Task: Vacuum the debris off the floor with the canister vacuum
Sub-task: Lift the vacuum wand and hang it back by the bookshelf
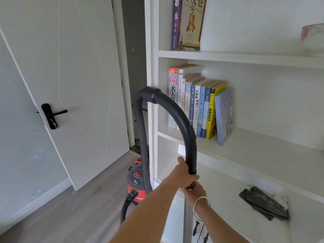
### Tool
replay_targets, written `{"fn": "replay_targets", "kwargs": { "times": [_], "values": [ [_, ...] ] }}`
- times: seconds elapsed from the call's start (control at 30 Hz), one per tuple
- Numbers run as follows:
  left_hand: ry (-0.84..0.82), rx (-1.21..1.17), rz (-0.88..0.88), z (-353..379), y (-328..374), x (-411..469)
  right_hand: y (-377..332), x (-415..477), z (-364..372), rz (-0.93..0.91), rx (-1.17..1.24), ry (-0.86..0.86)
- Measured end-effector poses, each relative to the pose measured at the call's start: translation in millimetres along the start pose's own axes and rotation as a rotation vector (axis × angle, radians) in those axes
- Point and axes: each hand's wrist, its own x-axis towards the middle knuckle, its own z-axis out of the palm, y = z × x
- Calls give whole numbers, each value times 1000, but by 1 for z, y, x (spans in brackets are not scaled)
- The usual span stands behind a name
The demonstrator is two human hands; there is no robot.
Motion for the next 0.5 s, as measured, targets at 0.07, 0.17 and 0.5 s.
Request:
{"fn": "replay_targets", "kwargs": {
  "times": [0.07, 0.17, 0.5],
  "values": [
    [2, -7, 16, 2, 2, 5, 3, 2, -2, 13, 34, 19],
    [-25, 26, 65, 6, 4, 9, 10, 3, -5, 28, 14, 86],
    [-66, 76, 63, 11, 12, 21, 11, 9, -10, 49, 76, 169]
  ]
}}
